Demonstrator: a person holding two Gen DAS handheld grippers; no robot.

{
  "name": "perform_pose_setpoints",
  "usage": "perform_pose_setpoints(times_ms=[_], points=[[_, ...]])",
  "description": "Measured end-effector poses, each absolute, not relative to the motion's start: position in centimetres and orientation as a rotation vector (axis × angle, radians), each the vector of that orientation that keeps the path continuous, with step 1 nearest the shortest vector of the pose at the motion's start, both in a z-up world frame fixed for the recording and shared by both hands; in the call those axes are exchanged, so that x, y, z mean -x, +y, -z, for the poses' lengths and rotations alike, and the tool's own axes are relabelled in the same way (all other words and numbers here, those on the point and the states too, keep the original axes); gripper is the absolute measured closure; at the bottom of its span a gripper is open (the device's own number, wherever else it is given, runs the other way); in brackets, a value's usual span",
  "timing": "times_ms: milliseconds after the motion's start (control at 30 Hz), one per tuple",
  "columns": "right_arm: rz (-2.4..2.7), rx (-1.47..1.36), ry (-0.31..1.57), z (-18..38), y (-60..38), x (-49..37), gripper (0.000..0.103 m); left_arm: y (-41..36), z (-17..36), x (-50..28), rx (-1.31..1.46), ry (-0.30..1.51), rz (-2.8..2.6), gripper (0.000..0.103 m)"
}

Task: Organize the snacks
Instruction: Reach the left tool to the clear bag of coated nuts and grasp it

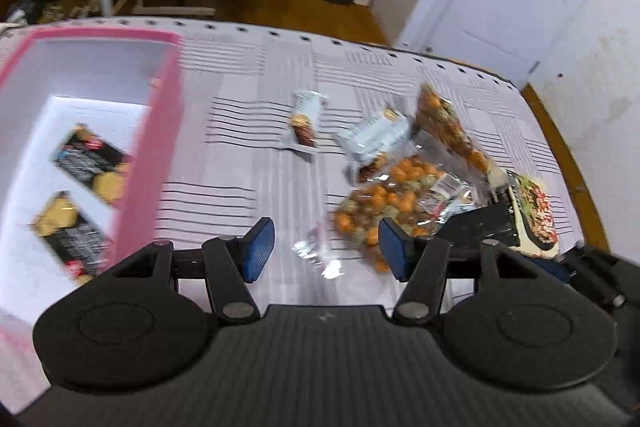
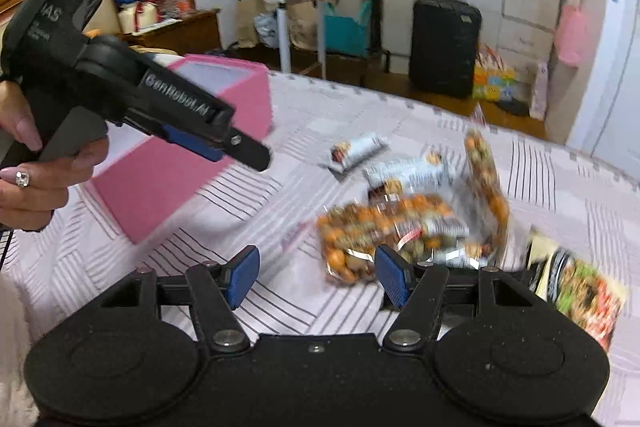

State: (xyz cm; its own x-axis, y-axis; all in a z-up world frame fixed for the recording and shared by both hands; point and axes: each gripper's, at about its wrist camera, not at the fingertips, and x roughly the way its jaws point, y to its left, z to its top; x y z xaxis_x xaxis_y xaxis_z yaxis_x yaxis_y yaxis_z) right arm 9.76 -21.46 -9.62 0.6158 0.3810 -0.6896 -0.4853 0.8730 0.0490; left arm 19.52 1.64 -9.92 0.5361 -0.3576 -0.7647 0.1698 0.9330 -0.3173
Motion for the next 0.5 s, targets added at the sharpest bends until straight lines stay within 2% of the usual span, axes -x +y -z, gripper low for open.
perform_pose_setpoints(times_ms=[267, 500], points=[[-0.459, 0.121, 0.755, 14.6, -22.1, -12.0, 0.034, -2.1, 15.2, -24.5, 0.292, 1.050, 0.407, 0.048], [-0.504, 0.104, 0.782, 17.0, -22.5, -12.9, 0.034, -3.4, 18.8, -27.3, 0.261, 1.054, 0.316, 0.049]])
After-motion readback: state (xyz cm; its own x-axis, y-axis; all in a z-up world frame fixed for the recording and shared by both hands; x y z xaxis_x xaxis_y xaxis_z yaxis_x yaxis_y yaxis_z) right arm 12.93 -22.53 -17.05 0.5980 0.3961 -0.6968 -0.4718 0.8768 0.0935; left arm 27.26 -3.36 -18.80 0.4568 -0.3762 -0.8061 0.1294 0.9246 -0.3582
